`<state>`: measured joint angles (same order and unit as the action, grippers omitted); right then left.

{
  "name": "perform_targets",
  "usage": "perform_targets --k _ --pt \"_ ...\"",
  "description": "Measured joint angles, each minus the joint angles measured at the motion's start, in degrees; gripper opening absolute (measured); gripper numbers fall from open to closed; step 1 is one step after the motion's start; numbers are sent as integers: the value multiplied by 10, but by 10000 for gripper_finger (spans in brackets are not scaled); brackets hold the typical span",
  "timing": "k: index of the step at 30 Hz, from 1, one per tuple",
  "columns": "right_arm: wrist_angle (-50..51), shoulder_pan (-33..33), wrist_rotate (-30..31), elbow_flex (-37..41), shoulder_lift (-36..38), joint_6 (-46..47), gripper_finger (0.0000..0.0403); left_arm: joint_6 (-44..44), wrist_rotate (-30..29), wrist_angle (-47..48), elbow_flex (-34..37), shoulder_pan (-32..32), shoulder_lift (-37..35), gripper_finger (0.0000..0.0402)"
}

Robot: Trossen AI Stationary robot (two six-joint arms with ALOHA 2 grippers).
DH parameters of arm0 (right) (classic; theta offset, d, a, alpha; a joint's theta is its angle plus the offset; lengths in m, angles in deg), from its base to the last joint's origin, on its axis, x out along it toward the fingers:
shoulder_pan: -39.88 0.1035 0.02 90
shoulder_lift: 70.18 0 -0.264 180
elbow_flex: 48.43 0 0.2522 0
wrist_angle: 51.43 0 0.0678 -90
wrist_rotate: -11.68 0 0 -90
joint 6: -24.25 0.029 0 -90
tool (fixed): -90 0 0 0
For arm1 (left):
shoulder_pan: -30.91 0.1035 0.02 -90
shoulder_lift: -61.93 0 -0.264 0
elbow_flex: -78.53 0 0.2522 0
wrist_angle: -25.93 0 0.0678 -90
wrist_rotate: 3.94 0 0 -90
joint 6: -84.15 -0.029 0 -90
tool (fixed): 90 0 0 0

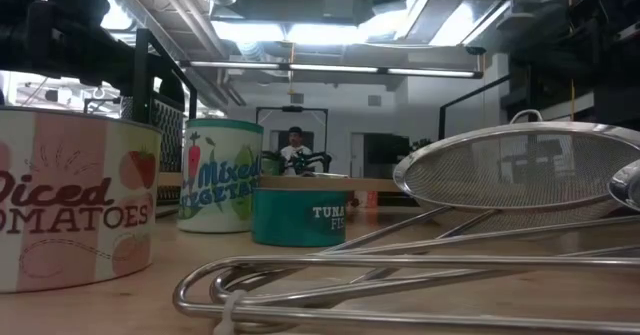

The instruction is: Pick and place cans onto a shelf

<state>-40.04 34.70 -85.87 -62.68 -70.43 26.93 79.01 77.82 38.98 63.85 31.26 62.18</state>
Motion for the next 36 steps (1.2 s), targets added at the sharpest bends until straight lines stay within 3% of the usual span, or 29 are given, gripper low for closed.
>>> perform_targets --k 22,26,36 --pt "-128 0 8 0 0 76 32 0 0 0 0 0 0 86" --pt "-154 0 58 0 0 76 32 0 0 0 0 0 0 86" --pt "-169 0 63 0 0 62 34 0 0 0 0 0 0 86"
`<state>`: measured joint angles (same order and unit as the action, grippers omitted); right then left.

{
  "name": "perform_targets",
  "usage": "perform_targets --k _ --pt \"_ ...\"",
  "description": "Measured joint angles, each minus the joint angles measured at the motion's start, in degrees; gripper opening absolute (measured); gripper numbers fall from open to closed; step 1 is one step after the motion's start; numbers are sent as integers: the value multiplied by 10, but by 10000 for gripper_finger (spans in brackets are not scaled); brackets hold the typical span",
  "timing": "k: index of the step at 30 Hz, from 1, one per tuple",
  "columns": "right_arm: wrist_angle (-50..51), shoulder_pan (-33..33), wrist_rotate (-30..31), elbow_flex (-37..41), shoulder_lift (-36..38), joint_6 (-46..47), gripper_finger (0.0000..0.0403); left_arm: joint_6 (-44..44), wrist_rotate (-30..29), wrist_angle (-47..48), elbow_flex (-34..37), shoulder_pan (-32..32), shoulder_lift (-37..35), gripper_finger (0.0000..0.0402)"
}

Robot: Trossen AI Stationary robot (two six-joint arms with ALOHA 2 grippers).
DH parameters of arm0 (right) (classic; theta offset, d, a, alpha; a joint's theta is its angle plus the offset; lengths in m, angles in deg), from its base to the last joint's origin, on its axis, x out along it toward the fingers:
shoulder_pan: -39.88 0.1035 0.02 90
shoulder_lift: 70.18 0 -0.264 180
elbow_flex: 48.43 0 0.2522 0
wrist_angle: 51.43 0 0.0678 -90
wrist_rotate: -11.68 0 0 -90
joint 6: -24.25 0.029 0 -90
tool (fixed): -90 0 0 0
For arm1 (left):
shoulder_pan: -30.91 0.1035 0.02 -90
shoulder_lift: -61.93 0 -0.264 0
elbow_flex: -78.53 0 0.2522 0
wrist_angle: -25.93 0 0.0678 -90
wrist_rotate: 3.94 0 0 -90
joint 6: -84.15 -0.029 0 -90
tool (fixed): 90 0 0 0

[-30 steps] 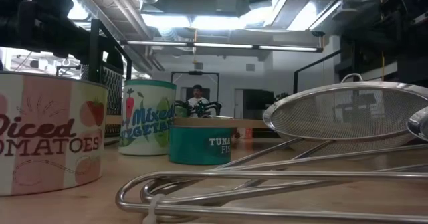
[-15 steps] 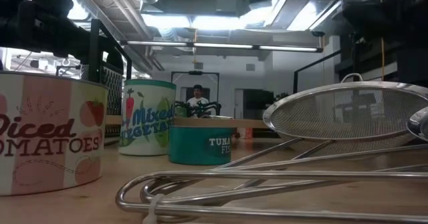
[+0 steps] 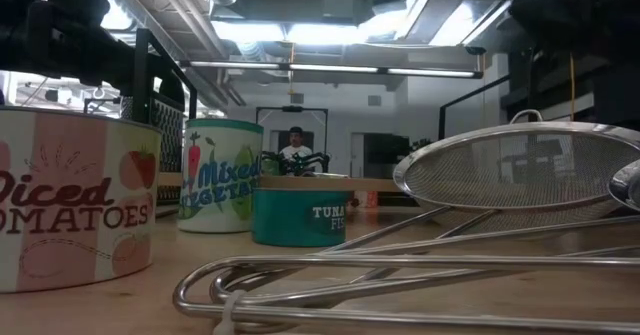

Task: Pick and place cans onto a shelf
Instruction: Put the large orange can on the shelf

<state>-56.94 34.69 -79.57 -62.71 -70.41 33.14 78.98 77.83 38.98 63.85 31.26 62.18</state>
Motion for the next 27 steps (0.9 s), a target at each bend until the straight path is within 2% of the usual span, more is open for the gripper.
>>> perform_targets --k 3,6,9,14,17,22,27 --pt "-5 0 1 0 0 1 35 0 0 0 0 0 0 86" --pt "-6 0 1 0 0 1 52 0 0 0 0 0 0 86" --pt "-8 0 11 0 0 1 93 0 0 0 0 0 0 86" --pt "-12 0 69 0 0 4 170 0 0 0 0 0 0 86" --pt "-31 0 78 0 0 19 200 0 0 0 0 0 0 86" --pt "-26 0 81 -27 -13 13 213 0 0 0 0 0 0 86" --pt "-16 0 106 -99 -95 -6 213 0 0 0 0 0 0 86"
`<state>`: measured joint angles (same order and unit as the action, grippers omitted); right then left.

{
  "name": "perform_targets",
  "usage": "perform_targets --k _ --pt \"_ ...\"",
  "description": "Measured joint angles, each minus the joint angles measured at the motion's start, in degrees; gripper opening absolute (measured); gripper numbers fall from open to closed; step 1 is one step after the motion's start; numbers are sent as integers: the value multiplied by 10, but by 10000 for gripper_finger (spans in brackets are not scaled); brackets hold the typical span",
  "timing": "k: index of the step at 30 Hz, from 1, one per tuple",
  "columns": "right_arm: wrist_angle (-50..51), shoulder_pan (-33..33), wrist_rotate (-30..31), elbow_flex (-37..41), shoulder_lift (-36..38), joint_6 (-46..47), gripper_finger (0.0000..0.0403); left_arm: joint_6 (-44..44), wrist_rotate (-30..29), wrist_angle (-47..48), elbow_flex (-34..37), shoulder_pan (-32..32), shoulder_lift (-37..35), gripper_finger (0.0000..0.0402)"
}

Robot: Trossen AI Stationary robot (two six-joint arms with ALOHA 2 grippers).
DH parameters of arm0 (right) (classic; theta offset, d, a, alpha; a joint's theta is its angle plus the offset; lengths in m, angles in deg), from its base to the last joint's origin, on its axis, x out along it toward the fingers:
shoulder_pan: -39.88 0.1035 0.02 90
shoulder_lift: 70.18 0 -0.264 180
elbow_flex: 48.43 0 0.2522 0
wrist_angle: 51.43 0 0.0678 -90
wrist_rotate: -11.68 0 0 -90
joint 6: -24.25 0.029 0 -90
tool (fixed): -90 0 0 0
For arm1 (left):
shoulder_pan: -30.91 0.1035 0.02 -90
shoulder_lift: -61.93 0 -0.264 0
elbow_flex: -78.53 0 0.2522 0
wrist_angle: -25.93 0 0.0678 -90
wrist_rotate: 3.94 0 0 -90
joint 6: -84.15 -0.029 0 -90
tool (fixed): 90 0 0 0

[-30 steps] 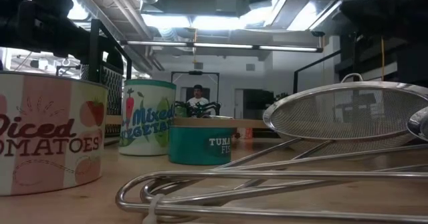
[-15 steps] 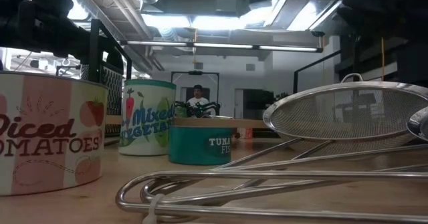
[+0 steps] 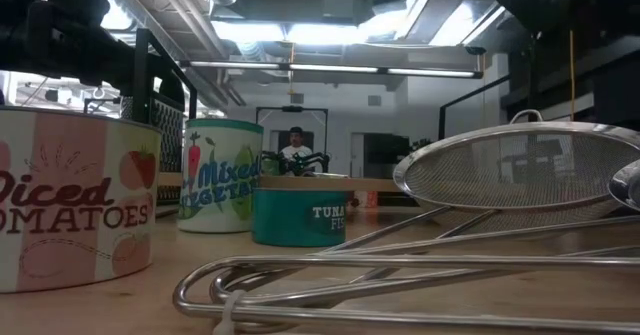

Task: Pick and place cans onto a shelf
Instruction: Put the large orange can on the shelf

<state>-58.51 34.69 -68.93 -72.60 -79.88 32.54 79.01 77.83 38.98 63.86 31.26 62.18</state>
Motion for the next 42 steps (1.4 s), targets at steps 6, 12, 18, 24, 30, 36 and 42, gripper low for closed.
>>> perform_targets --k 6,12,18,24,30,36,42 --pt "65 -3 62 -125 -170 -28 213 0 0 0 0 0 0 86" --pt "207 -39 106 -279 -342 -30 213 0 0 0 0 0 0 86" --pt "318 -92 105 -418 -483 -71 213 0 0 0 0 0 0 86" --pt "351 -140 34 -512 -597 -142 213 0 0 0 0 0 0 86" --pt "366 -180 10 -559 -691 -148 213 0 0 0 0 0 0 86" --pt "367 -213 9 -565 -766 -148 213 0 0 0 0 0 0 86" --pt "364 -233 -33 -565 -829 -146 213 0 0 0 0 0 0 86"
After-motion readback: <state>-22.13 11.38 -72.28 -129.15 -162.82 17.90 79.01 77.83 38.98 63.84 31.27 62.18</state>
